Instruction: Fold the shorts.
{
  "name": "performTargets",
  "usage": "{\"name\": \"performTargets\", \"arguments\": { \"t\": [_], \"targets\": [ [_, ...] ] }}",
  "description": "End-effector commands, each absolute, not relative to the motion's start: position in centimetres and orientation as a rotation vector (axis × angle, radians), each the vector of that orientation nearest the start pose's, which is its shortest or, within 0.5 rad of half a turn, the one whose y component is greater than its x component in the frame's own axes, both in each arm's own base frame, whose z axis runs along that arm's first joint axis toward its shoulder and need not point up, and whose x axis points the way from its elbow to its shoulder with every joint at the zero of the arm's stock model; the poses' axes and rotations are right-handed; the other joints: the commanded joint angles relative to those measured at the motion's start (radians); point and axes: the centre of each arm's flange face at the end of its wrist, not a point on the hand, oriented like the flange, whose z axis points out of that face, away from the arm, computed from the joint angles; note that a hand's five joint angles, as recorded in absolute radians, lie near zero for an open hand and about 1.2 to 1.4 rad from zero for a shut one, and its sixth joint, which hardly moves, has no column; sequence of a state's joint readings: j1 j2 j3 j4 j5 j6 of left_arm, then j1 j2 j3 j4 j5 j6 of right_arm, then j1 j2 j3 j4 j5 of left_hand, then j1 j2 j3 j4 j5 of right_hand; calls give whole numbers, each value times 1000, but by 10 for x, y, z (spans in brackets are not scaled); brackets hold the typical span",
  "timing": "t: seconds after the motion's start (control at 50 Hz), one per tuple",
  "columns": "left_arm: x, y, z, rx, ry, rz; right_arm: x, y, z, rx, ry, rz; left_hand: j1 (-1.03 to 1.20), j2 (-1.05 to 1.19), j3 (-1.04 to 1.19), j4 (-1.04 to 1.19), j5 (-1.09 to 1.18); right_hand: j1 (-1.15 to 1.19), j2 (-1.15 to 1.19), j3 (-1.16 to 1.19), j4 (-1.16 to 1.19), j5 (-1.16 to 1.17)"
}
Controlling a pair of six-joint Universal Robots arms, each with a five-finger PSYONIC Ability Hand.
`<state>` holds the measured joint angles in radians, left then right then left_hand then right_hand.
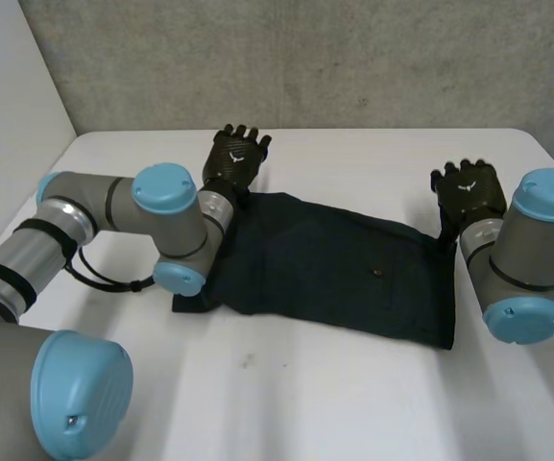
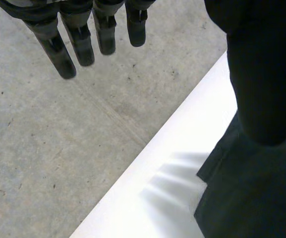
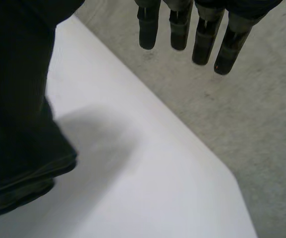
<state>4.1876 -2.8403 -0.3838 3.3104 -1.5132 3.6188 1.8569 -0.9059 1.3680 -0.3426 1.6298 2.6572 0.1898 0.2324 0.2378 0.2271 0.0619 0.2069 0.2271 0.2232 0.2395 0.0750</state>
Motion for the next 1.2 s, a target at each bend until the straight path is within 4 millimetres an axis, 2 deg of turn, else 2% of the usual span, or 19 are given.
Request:
{"name": "performTargets", "arguments": {
  "t": [0.02, 0.1, 0.12, 0.18, 0.2, 0.28, 0.36, 0.46, 0.58, 0.66, 0.68, 0.84, 0.92, 1.02, 1.08, 1.1, 1.16, 1.18, 1.2],
  "targets": [
    [-395, -375, 156, 1151, 1895, -2370, 230, -353, 199, -815, 2287, -2289, -15, -58, -63, -53, -62, -32, -53, -49, -65, -75],
    [-381, -355, 183, 1158, 1934, -2339, 223, -325, 206, -859, 2351, -2184, -15, -58, -63, -53, -62, -26, -46, -42, -58, -68],
    [-374, -345, 196, 1156, 1940, -2336, 222, -319, 205, -869, 2372, -2148, -15, -58, -63, -53, -62, 4, -16, -12, -29, -39],
    [-356, -324, 211, 1162, 1983, -2296, 215, -294, 206, -840, 2432, -2008, -15, -58, -63, -53, -62, 95, 75, 79, 63, 52],
    [-352, -320, 213, 1160, 1995, -2290, 213, -281, 204, -787, 2450, -1919, -15, -58, -63, -53, -62, 159, 139, 143, 127, 117],
    [-329, -297, 217, 1129, 2102, -2241, 213, -257, 188, -688, 2447, -1723, -15, -58, -63, -53, -62, 280, 260, 264, 247, 237],
    [-309, -279, 211, 1050, 2250, -2198, 214, -242, 170, -644, 2444, -1596, -15, -58, -63, -53, -62, 304, 284, 287, 271, 261],
    [-283, -266, 199, 913, 2433, -2124, 213, -241, 154, -631, 2432, -1612, -11, -54, -59, -49, -58, 374, 354, 358, 342, 332],
    [-274, -252, 188, 895, 2495, -2067, 212, -248, 126, -619, 2485, -1606, -11, -54, -59, -49, -58, 465, 445, 449, 432, 422],
    [-268, -252, 183, 876, 2511, -2040, 209, -255, 118, -631, 2513, -1649, -14, -57, -62, -52, -61, 945, 925, 929, 912, 902],
    [-267, -253, 183, 872, 2512, -2037, 207, -259, 118, -636, 2514, -1691, -14, -57, -62, -52, -61, 1187, 1167, 1171, 1154, 1144],
    [-265, -252, 188, 859, 2503, -2053, 189, -269, 123, -724, 2584, -1771, -15, -58, -63, -53, -62, 1189, 1169, 1173, 1157, 1147],
    [-264, -252, 195, 850, 2485, -2081, 175, -273, 139, -859, 2636, -1812, -15, -58, -63, -53, -62, 1189, 1169, 1173, 1157, 1147],
    [-261, -248, 204, 838, 2472, -2101, 158, -288, 167, -1155, 2669, -1919, -15, -58, -63, -53, -62, 1189, 1169, 1173, 1157, 1147],
    [-259, -246, 210, 829, 2453, -2124, 166, -291, 179, -1326, 2613, -1989, -15, -58, -63, -53, -62, 1189, 1169, 1173, 1157, 1147],
    [-259, -245, 211, 829, 2450, -2129, 183, -287, 187, -1443, 2516, -2042, -15, -58, -63, -53, -62, 1189, 1169, 1173, 1157, 1147],
    [-259, -245, 214, 828, 2438, -2145, 217, -277, 201, -1628, 2306, -2130, -15, -58, -63, -53, -62, 1189, 1169, 1173, 1157, 1147],
    [-259, -245, 215, 827, 2435, -2149, 239, -268, 210, -1711, 2174, -2178, -15, -58, -63, -53, -62, 1189, 1169, 1173, 1157, 1147],
    [-259, -245, 216, 825, 2433, -2151, 250, -264, 211, -1747, 2116, -2188, -15, -58, -63, -53, -62, 1189, 1169, 1173, 1157, 1147]
  ]
}}
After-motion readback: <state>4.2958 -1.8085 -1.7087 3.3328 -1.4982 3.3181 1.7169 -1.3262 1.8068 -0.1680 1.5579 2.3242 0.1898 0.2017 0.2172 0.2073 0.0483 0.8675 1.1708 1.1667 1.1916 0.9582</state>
